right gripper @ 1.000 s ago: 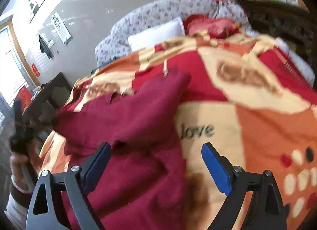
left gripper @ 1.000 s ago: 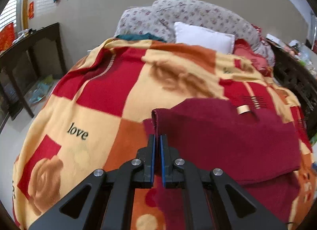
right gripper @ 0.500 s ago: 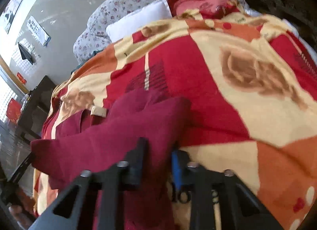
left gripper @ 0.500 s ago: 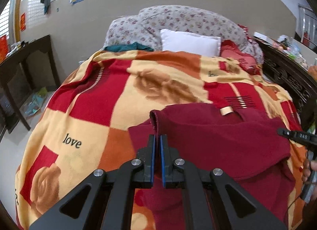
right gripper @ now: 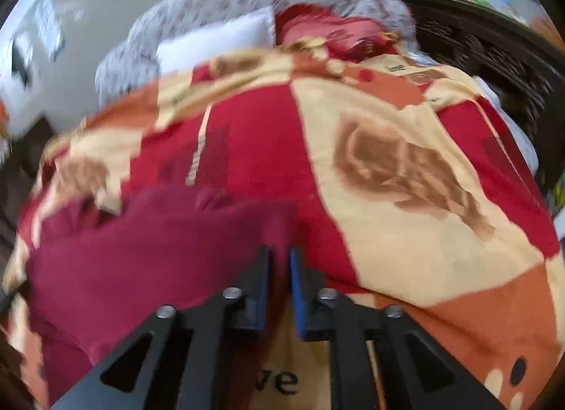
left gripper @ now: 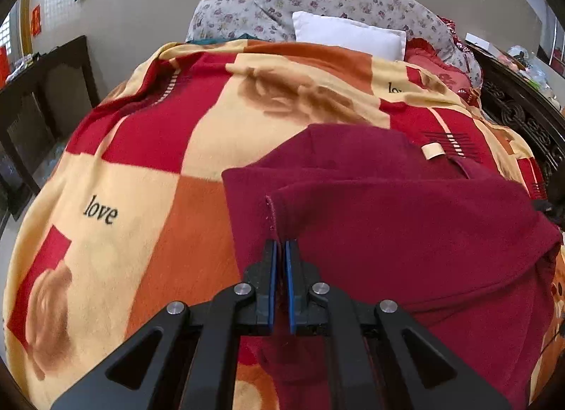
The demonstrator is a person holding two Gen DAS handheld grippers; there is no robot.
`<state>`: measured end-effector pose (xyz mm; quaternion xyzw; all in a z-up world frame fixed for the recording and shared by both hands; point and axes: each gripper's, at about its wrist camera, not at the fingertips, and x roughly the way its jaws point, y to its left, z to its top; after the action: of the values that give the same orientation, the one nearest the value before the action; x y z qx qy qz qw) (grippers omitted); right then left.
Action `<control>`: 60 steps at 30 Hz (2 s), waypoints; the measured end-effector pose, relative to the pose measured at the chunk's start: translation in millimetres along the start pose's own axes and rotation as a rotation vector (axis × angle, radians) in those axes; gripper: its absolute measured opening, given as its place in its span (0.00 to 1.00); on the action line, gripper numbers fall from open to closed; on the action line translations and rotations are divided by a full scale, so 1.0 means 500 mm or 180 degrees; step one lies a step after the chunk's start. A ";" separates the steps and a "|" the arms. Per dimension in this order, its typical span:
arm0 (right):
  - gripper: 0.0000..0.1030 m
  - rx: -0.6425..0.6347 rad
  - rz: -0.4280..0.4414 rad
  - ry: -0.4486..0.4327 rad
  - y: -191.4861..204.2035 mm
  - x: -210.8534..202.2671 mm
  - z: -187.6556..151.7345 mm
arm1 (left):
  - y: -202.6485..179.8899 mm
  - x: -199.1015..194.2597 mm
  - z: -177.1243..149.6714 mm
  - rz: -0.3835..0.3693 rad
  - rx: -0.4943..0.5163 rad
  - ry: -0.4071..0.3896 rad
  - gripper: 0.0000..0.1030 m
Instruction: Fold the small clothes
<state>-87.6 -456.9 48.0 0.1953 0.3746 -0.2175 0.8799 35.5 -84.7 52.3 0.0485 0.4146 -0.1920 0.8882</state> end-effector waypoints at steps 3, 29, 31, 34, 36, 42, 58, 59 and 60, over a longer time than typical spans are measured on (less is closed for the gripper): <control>0.42 0.0055 0.0272 -0.0073 -0.007 -0.063 -0.007 | -0.002 -0.006 0.000 -0.0010 0.0004 -0.0032 0.05; 0.43 -0.0700 0.0200 0.0105 0.050 -0.149 -0.151 | 0.018 -0.067 -0.054 -0.0150 0.0052 -0.0157 0.55; 0.43 -0.0751 0.0222 0.0089 0.070 -0.150 -0.155 | 0.018 -0.072 -0.058 -0.0180 0.0027 -0.0145 0.56; 0.43 -0.0838 0.0179 0.0067 0.099 -0.141 -0.156 | 0.012 -0.061 -0.064 -0.0121 0.0063 -0.0089 0.57; 0.43 -0.0927 0.0100 0.0104 0.114 -0.125 -0.158 | 0.008 -0.043 -0.072 -0.0082 0.0079 -0.0041 0.57; 0.43 -0.0871 -0.0099 0.0329 0.095 -0.062 -0.161 | 0.021 0.006 -0.090 -0.0109 -0.0063 0.0146 0.57; 0.72 -0.0552 0.0552 0.0673 0.030 -0.210 -0.312 | 0.020 -0.138 -0.178 -0.0429 0.0035 0.0176 0.67; 0.72 -0.0590 0.0551 0.0724 0.029 -0.205 -0.328 | 0.015 -0.139 -0.186 -0.0439 0.0059 0.0201 0.67; 0.72 -0.0640 0.0485 0.0732 0.030 -0.200 -0.341 | 0.008 -0.141 -0.196 -0.0441 0.0096 0.0234 0.67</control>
<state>-240.1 -334.6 15.3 0.1578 0.4767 -0.0878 0.8603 -74.5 -35.7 41.2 0.0400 0.4463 -0.2574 0.8561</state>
